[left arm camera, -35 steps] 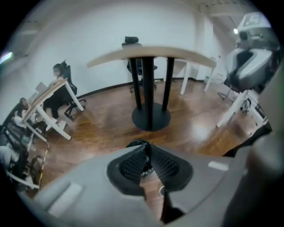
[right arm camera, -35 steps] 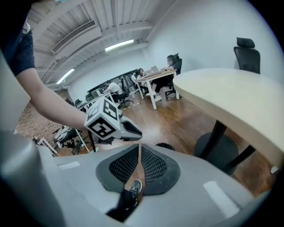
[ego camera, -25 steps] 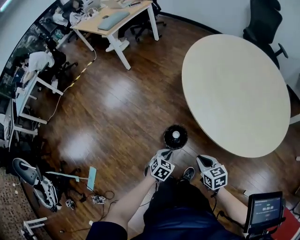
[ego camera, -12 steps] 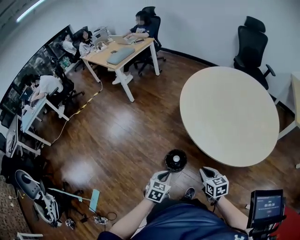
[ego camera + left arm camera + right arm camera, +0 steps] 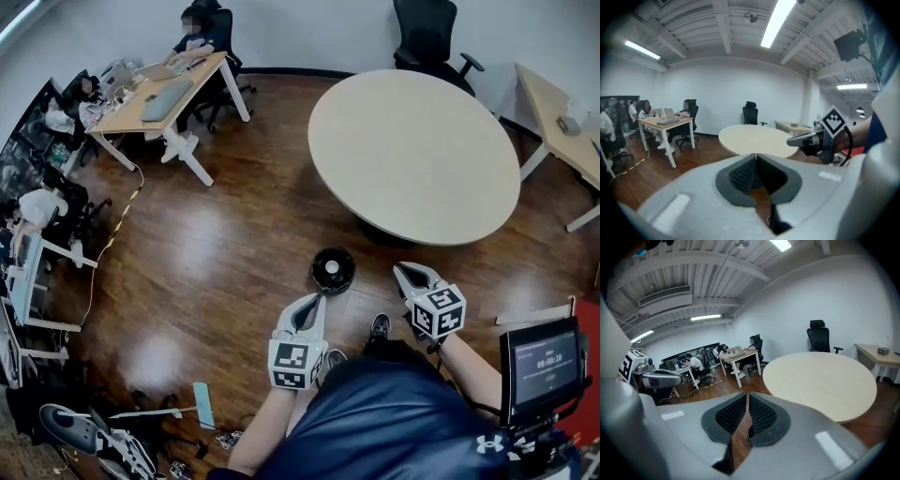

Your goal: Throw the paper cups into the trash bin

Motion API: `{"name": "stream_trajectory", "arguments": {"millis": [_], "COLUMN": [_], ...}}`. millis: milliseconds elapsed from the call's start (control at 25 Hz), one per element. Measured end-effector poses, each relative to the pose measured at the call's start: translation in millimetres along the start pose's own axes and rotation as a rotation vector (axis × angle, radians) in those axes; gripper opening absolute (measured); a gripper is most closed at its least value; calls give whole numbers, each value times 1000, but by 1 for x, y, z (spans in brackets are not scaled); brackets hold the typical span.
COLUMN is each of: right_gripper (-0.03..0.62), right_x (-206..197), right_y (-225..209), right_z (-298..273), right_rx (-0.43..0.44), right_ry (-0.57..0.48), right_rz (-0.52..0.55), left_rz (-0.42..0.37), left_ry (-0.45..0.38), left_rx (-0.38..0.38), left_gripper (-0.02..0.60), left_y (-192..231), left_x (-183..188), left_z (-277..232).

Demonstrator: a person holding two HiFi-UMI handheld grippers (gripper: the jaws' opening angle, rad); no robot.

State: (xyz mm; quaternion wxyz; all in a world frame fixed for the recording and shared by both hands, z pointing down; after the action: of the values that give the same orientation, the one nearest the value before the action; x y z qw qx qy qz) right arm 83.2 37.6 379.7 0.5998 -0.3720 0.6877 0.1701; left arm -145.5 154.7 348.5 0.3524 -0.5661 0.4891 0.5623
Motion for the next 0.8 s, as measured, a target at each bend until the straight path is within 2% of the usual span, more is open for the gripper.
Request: {"name": "stream_trajectory", "arguments": {"millis": [120,280,400,560,800], "right_gripper": [25,25,25,25,25], "right_x": [7,5,9,21,22], "right_y": [28,46,54,56,50], "right_z": [5,15,12,13,35], "right_rx": [14,29,49,85,138], "right_ry": [-14,-3,-16,-55,-82], "right_rz": [22,16,12,20,4], "left_rz": [33,67,62,37,52], "left_ry": [-62,-63,-72,-95,-64], "left_rx": [15,-17,-26,13,54], "left_gripper": [5,5,5,5,5], "left_y": [14,10,5,-8,-42], "left_x": [12,16,25,36,34], "left_z": [19,26,27,27,21]}}
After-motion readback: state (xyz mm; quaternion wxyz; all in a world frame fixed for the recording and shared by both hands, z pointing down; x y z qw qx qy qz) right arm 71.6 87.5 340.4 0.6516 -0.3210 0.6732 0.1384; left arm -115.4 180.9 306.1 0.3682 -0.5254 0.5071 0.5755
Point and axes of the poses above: the fingertips, and each gripper's own axes: z backward along the fingers, y to its left, x out of its top, the point moved 8 cm from there along z, backward along the fingers, and after that the axes turned 15 degrees about -y, right-handed, at the moved point
